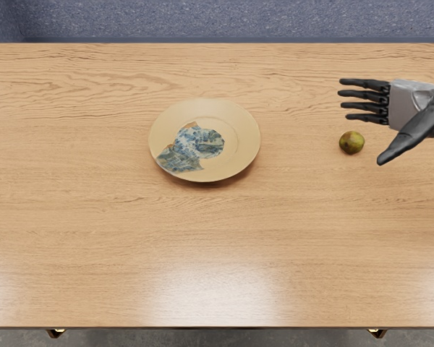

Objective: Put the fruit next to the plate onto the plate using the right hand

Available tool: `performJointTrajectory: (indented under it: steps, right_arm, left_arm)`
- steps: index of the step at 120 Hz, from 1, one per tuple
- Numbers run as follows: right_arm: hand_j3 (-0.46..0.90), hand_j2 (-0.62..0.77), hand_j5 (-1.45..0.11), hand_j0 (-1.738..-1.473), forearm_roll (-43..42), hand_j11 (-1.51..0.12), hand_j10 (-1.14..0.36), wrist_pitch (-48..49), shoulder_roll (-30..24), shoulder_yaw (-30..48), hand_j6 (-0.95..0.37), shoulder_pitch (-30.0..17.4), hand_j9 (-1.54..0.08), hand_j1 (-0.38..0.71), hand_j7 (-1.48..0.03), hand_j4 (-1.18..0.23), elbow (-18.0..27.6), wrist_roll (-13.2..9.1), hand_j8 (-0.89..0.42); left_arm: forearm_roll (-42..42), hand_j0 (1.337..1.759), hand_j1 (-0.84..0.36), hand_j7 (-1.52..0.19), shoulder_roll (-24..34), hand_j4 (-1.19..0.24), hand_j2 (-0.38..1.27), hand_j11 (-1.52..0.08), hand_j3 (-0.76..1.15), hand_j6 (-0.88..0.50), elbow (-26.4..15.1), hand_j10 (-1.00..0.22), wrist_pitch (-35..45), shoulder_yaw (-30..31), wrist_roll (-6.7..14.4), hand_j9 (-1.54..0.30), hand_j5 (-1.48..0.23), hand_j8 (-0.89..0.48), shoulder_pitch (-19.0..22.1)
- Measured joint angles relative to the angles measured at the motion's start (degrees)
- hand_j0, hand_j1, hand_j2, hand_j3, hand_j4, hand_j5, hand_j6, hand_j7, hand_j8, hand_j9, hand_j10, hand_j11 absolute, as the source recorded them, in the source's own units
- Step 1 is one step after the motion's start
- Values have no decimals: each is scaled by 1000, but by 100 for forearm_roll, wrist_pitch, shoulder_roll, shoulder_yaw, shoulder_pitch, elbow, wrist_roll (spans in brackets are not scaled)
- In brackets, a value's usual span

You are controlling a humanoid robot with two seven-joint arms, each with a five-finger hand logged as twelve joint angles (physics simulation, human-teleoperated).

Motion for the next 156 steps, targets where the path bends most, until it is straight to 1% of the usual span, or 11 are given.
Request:
performJointTrajectory:
  steps: [10,19,31,41,49,71,89,94,117,135,156]
  right_arm:
    - [0,-3,-25,-1658,-200,-25,-20,1,214,33,-20,23,-25,-327,-25,-20,56,-152,-20]
    - [0,-3,-26,-1658,-636,-26,-21,1,321,56,-21,116,-26,-327,-26,-21,73,-534,-21]
    - [0,-3,-28,-1658,-2284,-28,-22,-6,843,401,-23,286,-28,-325,-28,-23,91,-822,-23]
    - [0,-3,-29,-1658,-3684,-28,-23,-515,1242,585,-24,348,-28,-324,-28,-24,114,-916,-24]
    - [0,-3,-27,-1658,-4426,-26,-22,-1012,1429,629,-23,364,-26,-326,-26,-23,105,-950,-23]
    - [0,-4,-36,-1658,-5788,-35,-29,-1821,1790,406,-31,405,-36,-318,-35,-30,-235,-984,-30]
    - [0,-10,-78,-1658,-6656,-78,-63,-2673,2076,-372,-65,565,-78,-279,-78,-63,-626,-988,-64]
    - [0,-11,-86,-1658,-6748,-86,-69,-2803,2131,-554,-71,595,-86,-272,-85,-69,-714,-952,-70]
    - [0,-29,-202,-1658,-6900,-202,-158,-3025,2530,-939,-162,622,-202,-165,-202,-160,-1220,-522,-160]
    - [0,-44,-305,-1658,-6921,-305,-238,-3061,2621,-1208,-241,640,-305,-70,-304,-239,-1416,-445,-239]
    - [0,-53,-364,-1658,-6924,-364,-283,-3295,2630,-1369,-286,649,-364,-16,-364,-284,-1619,-432,-285]
  left_arm:
    - [0,1658,349,0,0,0,0,0,0,0,0,0,0,0,0,0,0,0,0]
    - [0,1658,349,0,0,0,0,0,0,0,0,0,0,0,0,0,0,0,0]
    - [0,1658,349,0,0,0,0,0,0,0,0,0,0,0,0,0,0,0,0]
    - [0,1658,349,0,0,0,0,0,0,0,0,0,-1,0,0,0,0,0,0]
    - [0,1658,349,0,0,0,0,0,0,0,0,0,0,2,0,0,0,0,0]
    - [0,1658,349,0,0,0,0,0,0,0,0,0,0,0,0,0,0,0,0]
    - [0,1658,349,0,0,0,0,0,0,0,0,0,0,1,0,0,0,0,0]
    - [0,1658,349,0,0,0,0,0,0,0,0,0,-1,0,0,0,0,0,0]
    - [0,1658,349,0,0,0,0,0,0,0,0,0,0,0,0,0,0,0,0]
    - [0,1658,349,0,0,0,0,0,0,0,0,0,0,0,0,0,0,0,0]
    - [0,1658,349,0,0,0,0,0,0,0,0,0,0,0,0,0,0,0,0]
